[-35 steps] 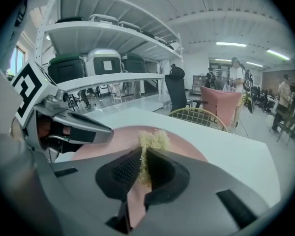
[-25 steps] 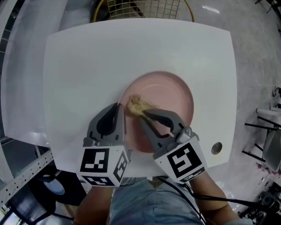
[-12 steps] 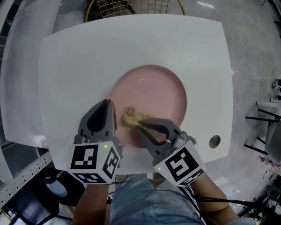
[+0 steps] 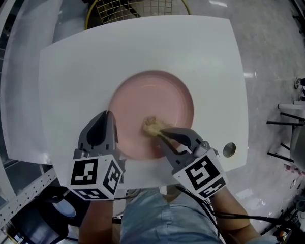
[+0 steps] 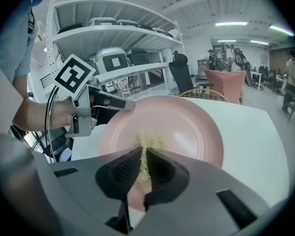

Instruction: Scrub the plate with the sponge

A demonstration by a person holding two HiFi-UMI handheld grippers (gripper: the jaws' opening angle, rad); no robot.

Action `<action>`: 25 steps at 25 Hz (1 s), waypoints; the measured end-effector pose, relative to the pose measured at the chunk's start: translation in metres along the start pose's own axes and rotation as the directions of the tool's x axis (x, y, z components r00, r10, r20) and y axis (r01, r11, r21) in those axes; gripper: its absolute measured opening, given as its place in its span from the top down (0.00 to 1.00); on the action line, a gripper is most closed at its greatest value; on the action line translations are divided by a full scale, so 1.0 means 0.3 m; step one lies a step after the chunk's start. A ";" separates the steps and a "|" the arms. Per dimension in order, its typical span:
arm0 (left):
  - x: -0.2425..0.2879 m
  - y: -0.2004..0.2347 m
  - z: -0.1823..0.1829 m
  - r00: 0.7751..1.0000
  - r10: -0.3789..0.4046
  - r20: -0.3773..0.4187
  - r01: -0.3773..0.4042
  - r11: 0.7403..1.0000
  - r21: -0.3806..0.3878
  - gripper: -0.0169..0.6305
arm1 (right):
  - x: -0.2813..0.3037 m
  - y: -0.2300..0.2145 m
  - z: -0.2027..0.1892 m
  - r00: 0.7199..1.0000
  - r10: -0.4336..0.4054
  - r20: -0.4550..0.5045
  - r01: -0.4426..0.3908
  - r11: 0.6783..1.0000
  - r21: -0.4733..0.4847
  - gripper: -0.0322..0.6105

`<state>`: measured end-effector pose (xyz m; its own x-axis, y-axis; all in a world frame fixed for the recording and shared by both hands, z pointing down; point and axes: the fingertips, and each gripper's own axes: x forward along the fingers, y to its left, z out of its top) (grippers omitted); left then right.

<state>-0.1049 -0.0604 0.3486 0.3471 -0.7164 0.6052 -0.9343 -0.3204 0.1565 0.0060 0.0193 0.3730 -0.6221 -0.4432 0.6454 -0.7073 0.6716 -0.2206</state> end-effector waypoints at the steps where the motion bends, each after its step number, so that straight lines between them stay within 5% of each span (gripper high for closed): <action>1: -0.002 0.000 -0.001 1.000 0.001 -0.001 -0.001 1.000 0.002 0.94 | -0.006 -0.014 -0.005 1.000 -0.014 -0.003 0.014 1.000 0.011 0.89; 12: -0.004 -0.024 0.018 1.000 -0.001 0.001 0.001 1.000 0.030 0.94 | -0.042 -0.197 0.004 0.985 -0.172 -0.009 0.171 0.978 0.121 0.89; 25: 0.013 -0.035 0.027 1.000 -0.017 -0.006 0.017 1.000 0.015 0.94 | 0.025 -0.296 0.125 0.972 -0.235 0.006 0.234 0.970 0.061 0.89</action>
<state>-0.0932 -0.0647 0.3430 0.3627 -0.7069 0.6072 -0.9267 -0.3420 0.1554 0.0514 -0.0659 0.3699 -0.4408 -0.5919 0.6748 -0.8523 0.5117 -0.1080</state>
